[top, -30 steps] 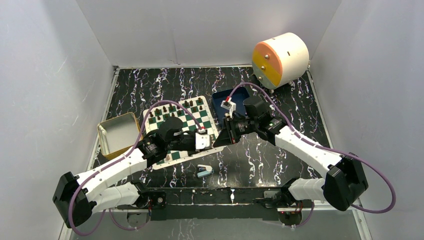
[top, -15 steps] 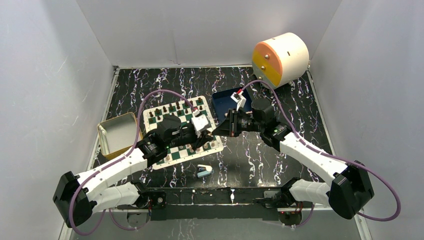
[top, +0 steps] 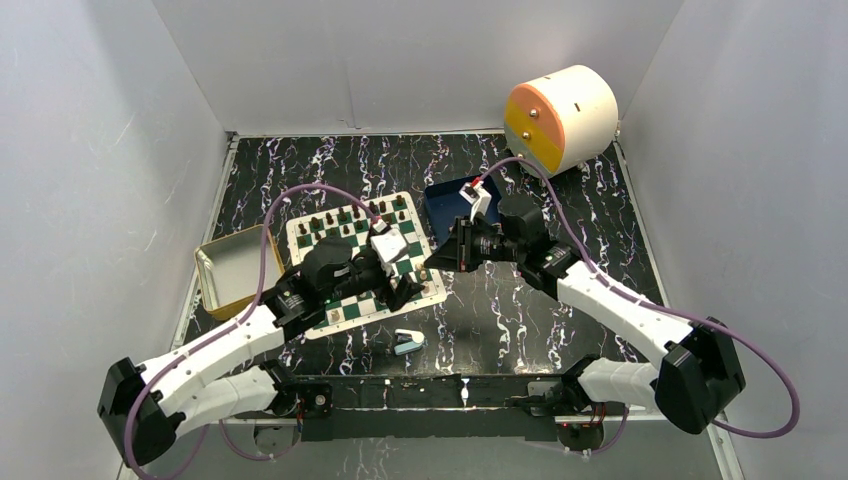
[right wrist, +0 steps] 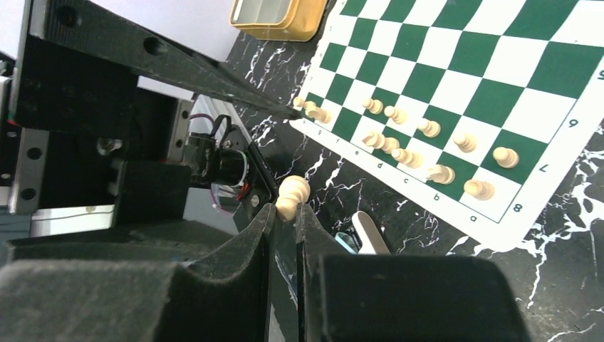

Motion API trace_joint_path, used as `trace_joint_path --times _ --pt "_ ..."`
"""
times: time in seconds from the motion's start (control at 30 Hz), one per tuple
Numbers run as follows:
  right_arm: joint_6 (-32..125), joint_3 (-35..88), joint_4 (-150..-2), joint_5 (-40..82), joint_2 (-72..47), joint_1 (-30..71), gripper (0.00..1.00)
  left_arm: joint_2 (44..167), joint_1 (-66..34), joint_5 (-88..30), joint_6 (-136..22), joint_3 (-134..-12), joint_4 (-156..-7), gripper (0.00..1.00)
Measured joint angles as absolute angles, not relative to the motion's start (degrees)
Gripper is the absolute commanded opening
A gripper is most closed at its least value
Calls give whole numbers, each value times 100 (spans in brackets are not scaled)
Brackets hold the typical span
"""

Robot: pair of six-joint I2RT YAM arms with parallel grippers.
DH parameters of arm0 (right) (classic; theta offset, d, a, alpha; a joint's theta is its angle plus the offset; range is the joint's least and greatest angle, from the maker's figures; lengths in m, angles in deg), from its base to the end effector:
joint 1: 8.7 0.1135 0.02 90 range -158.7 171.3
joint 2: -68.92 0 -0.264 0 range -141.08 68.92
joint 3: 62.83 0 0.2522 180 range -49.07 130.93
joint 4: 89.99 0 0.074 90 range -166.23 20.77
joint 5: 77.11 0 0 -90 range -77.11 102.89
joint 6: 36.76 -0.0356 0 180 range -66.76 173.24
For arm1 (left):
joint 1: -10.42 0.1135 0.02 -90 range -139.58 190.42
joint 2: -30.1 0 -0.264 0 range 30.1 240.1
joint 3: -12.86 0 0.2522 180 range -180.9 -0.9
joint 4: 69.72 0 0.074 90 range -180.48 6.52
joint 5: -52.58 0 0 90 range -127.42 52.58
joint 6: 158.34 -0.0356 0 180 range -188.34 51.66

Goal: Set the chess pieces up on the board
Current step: Place the chess piece on the chessboard.

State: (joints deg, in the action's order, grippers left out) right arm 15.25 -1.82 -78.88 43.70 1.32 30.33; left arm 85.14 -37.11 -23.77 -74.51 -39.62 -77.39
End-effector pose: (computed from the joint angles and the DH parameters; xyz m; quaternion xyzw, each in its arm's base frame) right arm 0.1979 0.1839 0.2968 -0.1638 0.7770 0.5220 0.3115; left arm 0.1474 -0.1735 0.2993 0.4121 0.6453 -0.3102 0.5635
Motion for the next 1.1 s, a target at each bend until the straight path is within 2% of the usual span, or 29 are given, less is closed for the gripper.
trace_joint_path --times 0.3,0.5,0.77,1.1 --pt "1964 775 -7089 3902 -639 3096 12 7500 -3713 -2806 -7267 -3962 -8517 91" --pt "2320 1780 -6498 3284 -1588 3599 12 6510 -3713 -3704 -6773 -4154 -9260 92" --pt "2692 3446 -5742 2558 -3288 4554 12 5883 -3711 -5212 -5547 -5228 -10244 92" --pt "3072 5885 -4481 1621 -5422 5387 12 5550 -3711 -6305 -4242 -6454 -11249 91"
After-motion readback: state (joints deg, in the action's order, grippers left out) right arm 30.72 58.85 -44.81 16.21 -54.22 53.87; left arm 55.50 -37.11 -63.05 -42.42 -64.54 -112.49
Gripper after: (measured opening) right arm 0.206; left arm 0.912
